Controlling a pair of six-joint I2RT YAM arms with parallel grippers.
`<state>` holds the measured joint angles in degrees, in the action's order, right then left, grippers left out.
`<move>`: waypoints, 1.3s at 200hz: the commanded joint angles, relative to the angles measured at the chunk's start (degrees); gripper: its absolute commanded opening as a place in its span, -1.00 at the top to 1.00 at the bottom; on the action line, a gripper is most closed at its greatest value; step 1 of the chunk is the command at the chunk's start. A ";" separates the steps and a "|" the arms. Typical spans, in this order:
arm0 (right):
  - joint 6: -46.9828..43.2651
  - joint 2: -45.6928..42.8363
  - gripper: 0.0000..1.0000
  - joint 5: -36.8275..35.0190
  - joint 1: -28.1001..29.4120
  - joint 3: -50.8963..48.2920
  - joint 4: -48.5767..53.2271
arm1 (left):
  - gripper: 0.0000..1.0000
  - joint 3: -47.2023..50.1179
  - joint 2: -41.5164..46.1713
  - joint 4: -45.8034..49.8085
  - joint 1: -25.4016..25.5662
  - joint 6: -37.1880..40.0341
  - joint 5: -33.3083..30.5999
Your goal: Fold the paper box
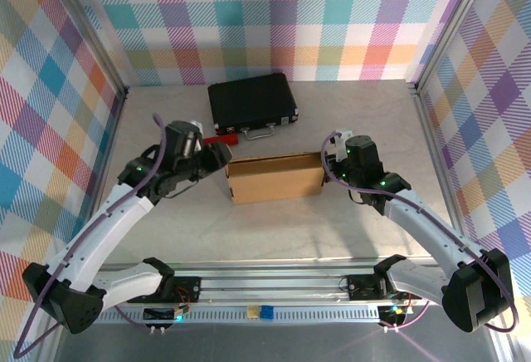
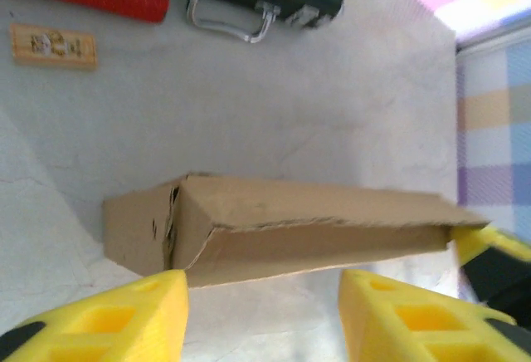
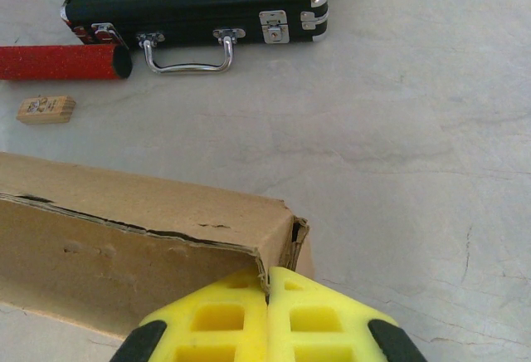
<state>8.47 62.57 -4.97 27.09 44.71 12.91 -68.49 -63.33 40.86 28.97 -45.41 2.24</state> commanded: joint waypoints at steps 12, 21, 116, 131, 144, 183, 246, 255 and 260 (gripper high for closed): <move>-0.56 0.71 1.00 0.70 0.68 -1.43 4.45 | 0.18 -5.00 -4.58 10.26 -1.95 -15.34 -0.48; -0.48 0.72 1.00 0.74 0.68 -1.42 4.45 | 0.19 -5.54 -5.61 11.35 -2.31 -16.95 -0.06; -0.30 0.98 1.00 0.93 0.77 -1.52 4.30 | 0.05 -1.79 -10.75 3.13 -3.13 -21.90 5.90; -0.21 0.98 1.00 1.01 0.77 -1.52 4.26 | 0.04 -1.39 -11.50 2.38 -3.14 -21.59 6.31; -0.21 1.02 1.00 1.02 0.77 -1.51 4.30 | 0.04 -0.89 -11.99 1.83 -3.13 -21.18 6.49; -0.12 0.89 1.00 0.84 0.77 -1.56 4.33 | 0.14 1.25 -11.84 1.52 -3.13 -20.88 6.75; -1.00 0.89 1.00 1.02 0.86 -2.21 3.77 | 0.29 4.90 -9.58 1.41 -3.13 -19.22 6.20; -1.21 0.89 1.00 0.86 0.86 -2.31 3.72 | 0.29 5.40 -9.38 1.03 -3.13 -18.90 6.18; -1.30 0.89 1.00 0.84 0.93 -2.34 3.63 | 0.29 5.67 -9.19 0.70 -3.13 -18.77 6.36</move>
<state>8.14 62.57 -4.95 27.38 44.66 12.86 -64.12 -74.59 41.76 26.30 -65.76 8.10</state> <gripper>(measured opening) 0.038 0.358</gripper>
